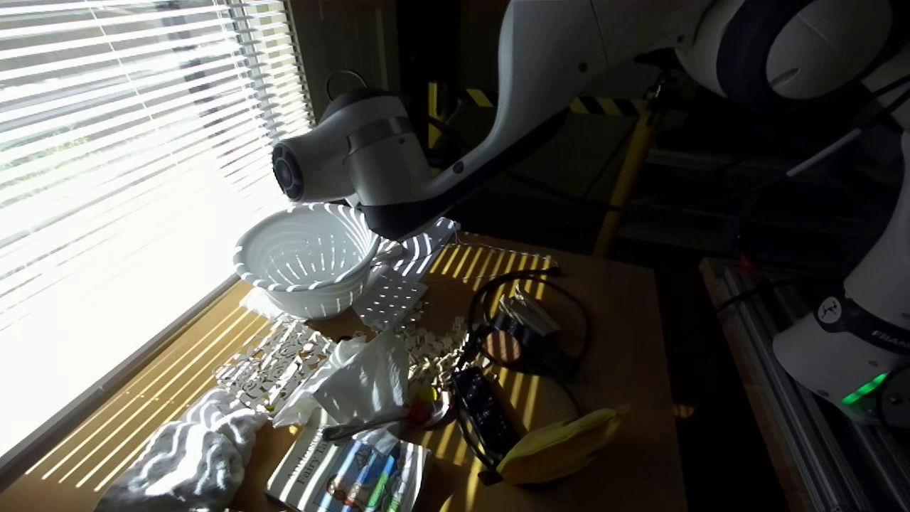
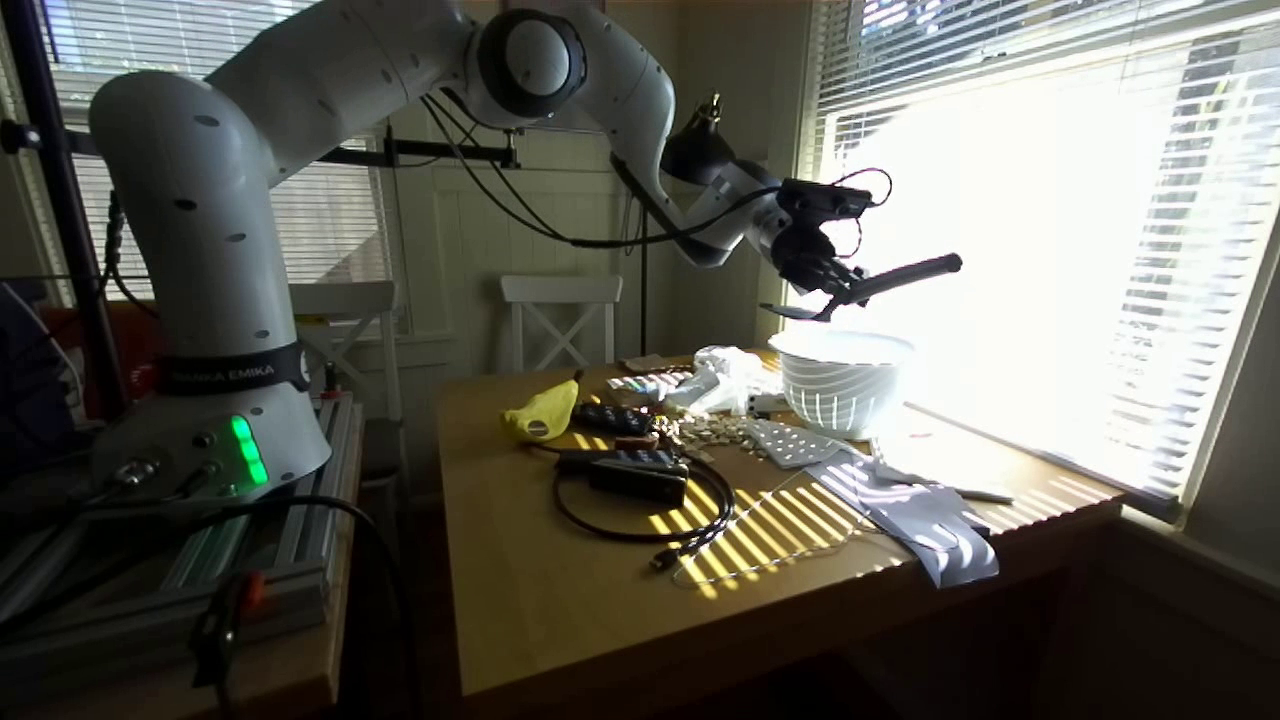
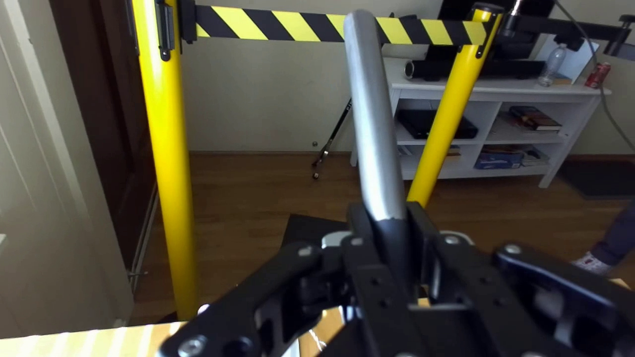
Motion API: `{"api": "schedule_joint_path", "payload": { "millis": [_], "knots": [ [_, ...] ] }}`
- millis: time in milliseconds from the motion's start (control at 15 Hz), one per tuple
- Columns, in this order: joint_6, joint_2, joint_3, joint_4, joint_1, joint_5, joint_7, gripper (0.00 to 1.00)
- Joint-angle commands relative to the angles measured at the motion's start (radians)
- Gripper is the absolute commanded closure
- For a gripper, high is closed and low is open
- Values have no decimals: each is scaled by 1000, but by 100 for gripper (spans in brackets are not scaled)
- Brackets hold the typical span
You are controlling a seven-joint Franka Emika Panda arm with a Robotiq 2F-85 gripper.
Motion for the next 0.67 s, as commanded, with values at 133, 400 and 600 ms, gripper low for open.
{"api": "schedule_joint_path", "payload": {
  "millis": [133,400,600],
  "knots": [
    [-124,182,-35,314,34,75,-82,94],
    [-196,268,-35,456,31,96,-117,94],
    [-273,315,-37,534,27,113,-102,94]
  ]
}}
